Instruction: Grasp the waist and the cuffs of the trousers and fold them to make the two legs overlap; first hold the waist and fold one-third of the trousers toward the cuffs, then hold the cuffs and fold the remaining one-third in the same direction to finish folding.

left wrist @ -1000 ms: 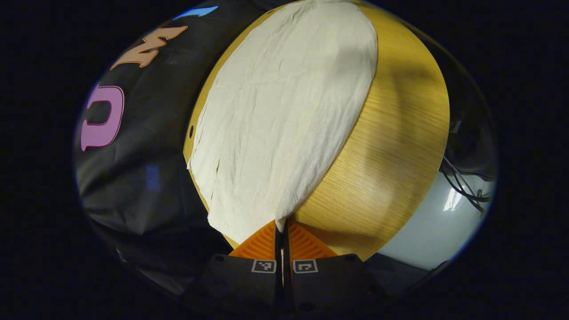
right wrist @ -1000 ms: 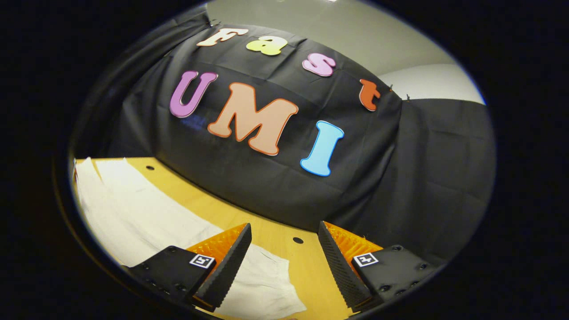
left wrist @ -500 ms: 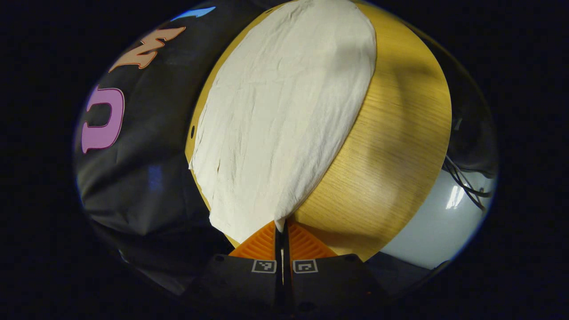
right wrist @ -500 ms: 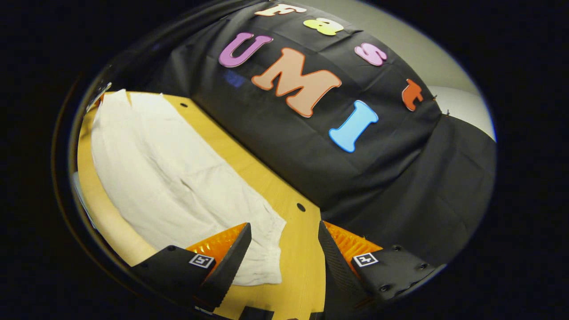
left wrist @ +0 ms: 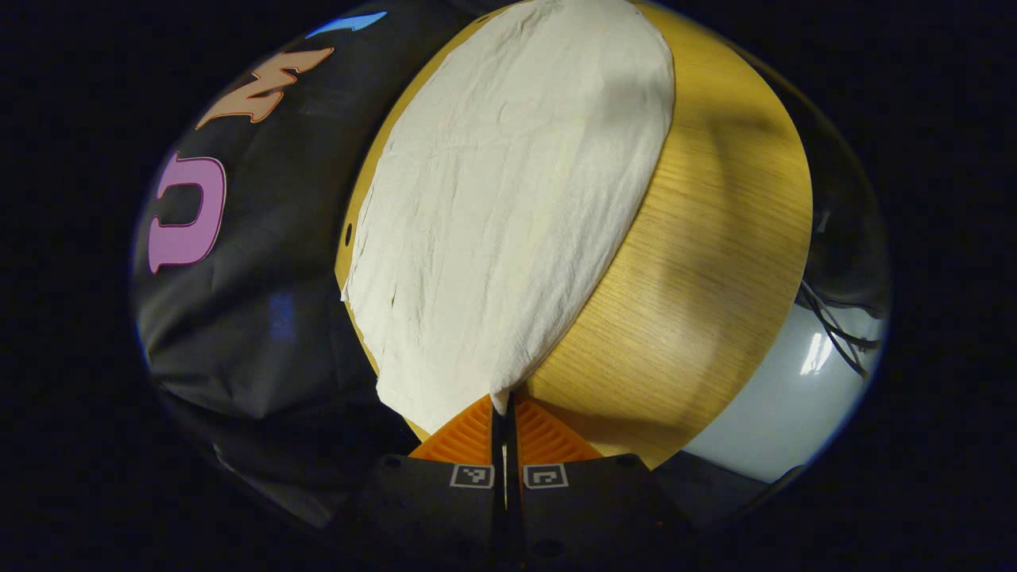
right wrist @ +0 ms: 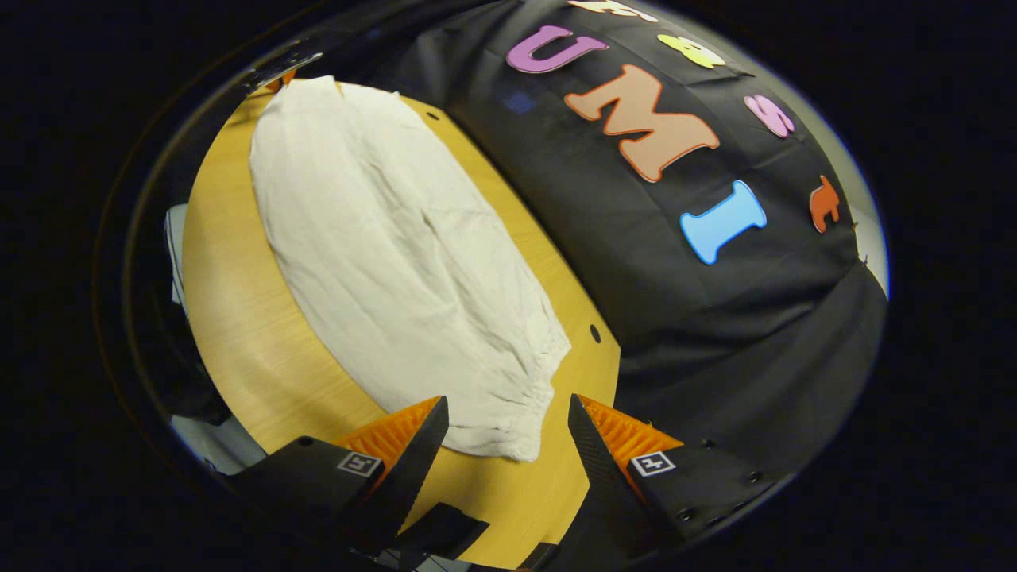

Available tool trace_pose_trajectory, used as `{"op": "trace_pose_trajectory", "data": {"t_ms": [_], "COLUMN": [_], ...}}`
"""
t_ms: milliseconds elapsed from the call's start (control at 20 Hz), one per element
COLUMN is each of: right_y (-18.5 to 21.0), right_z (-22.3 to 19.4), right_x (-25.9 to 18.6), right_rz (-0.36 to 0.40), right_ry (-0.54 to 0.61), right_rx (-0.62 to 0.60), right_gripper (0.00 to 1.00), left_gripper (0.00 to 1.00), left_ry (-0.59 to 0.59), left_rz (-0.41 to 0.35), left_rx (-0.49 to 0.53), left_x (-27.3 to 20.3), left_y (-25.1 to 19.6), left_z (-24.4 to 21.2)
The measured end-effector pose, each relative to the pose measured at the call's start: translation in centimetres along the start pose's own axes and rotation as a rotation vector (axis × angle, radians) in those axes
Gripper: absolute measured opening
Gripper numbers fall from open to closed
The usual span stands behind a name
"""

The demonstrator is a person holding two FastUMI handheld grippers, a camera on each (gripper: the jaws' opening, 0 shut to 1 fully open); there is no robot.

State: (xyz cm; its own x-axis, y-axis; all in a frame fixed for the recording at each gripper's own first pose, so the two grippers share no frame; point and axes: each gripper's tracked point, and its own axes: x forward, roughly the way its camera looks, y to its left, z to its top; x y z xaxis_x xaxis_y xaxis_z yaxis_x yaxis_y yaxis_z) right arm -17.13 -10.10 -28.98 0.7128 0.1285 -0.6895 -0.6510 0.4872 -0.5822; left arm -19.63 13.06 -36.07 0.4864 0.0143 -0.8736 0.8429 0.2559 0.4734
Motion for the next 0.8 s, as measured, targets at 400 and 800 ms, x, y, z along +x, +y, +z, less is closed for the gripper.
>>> {"op": "trace_pose_trajectory", "data": {"t_ms": [400, 800], "right_y": [4.2, 3.5], "right_z": [-2.8, -1.8], "right_x": [2.2, 5.4], "right_rz": [0.113, 0.083], "right_ry": [0.052, 0.026], "right_rx": [-0.176, -0.244], "right_gripper": [0.98, 0.94], "left_gripper": [0.00, 0.00], "left_ry": [0.012, 0.019], "left_rz": [0.003, 0.007], "left_rx": [-0.010, -0.015], "left_x": [0.1, 0.0], "left_y": [-0.1, -0.2], "left_z": [0.0, 0.1]}}
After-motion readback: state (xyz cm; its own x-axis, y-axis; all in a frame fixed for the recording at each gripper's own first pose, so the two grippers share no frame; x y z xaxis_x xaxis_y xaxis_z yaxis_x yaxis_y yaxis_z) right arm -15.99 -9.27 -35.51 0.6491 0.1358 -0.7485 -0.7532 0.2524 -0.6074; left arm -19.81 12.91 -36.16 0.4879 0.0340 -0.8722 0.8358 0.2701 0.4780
